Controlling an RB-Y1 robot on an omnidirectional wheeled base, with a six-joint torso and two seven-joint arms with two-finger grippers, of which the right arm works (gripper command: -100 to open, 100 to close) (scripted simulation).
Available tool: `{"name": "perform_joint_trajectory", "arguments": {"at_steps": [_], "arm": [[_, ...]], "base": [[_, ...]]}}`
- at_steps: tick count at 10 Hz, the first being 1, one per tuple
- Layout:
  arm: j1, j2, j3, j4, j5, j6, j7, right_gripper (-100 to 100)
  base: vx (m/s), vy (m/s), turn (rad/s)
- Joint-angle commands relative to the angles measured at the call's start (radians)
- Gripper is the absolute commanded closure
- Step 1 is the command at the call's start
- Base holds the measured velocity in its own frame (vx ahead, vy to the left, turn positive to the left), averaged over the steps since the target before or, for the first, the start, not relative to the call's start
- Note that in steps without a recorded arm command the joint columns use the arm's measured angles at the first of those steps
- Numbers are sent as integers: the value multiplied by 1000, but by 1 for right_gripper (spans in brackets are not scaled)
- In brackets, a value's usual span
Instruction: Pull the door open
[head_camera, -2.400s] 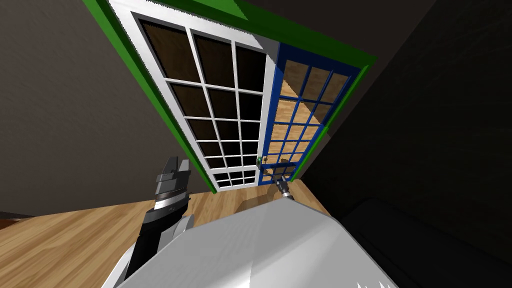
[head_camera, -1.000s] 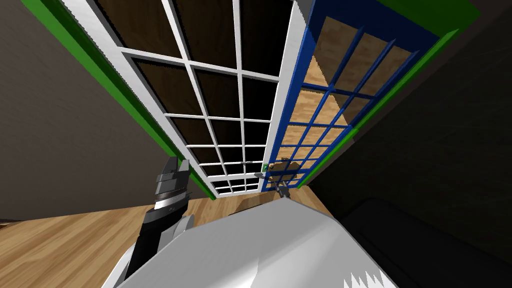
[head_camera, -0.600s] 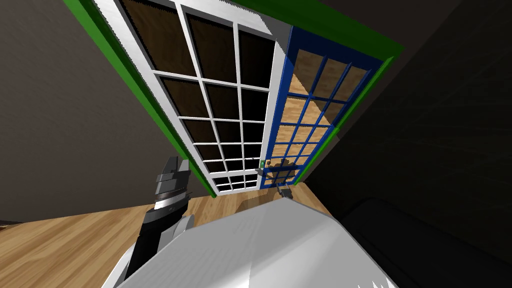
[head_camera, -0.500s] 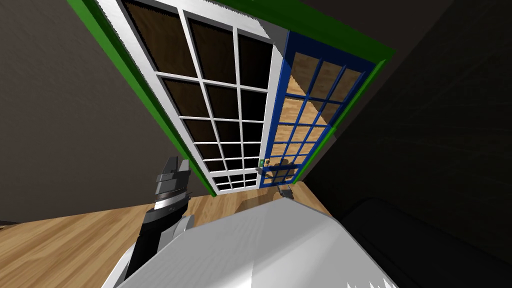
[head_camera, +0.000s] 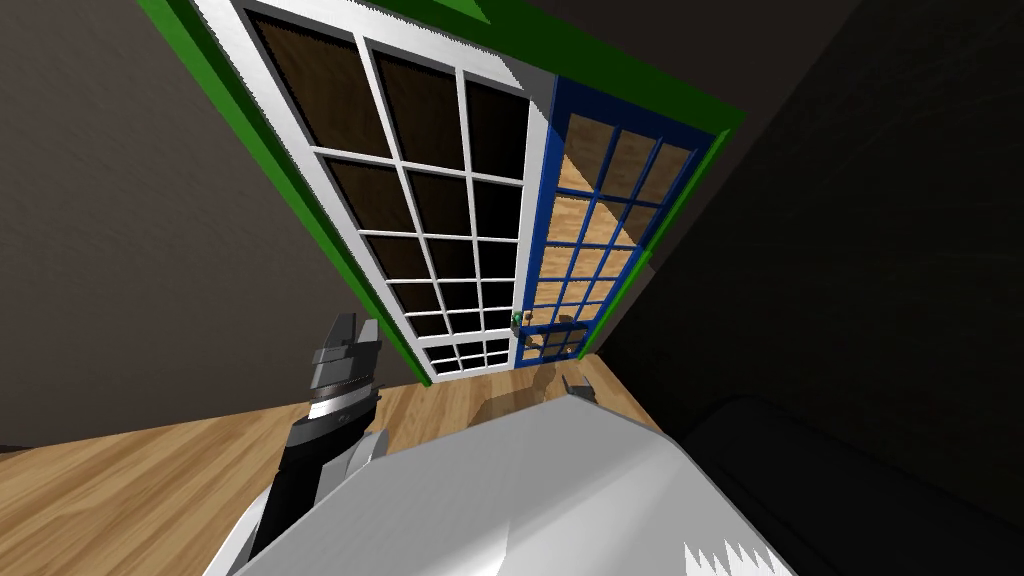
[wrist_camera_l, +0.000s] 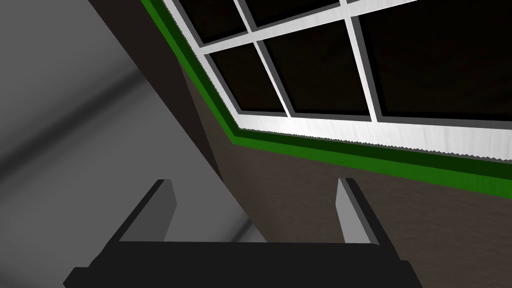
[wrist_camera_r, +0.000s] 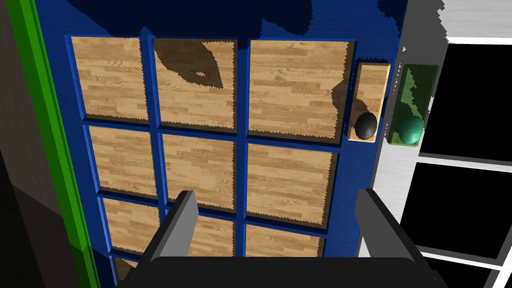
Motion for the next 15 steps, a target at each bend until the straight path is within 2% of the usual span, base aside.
{"name": "perform_joint_trajectory", "arguments": {"at_steps": [1,4,8,9,10,11,12,15], "arm": [[-17,-10,-12,39,-3,-7,4,-100],[-28,-29,-53,93,-6,2,10,-100],[-64,-55,-114,178,-9,15,20,-100],[-86,-62,-134,207,-9,19,24,-100],[-120,-67,-154,240,-8,23,29,-100],[-138,-68,-163,254,-7,25,31,-100],[-148,-68,-165,259,-6,25,32,-100],[-212,-62,-174,284,-1,26,36,-100]], "base": [[-130,-13,-12],[-107,-35,-36],[-130,-33,-21],[-66,-39,26],[-13,-39,77],[30,-29,87],[53,-9,51],[129,-3,91]]}}
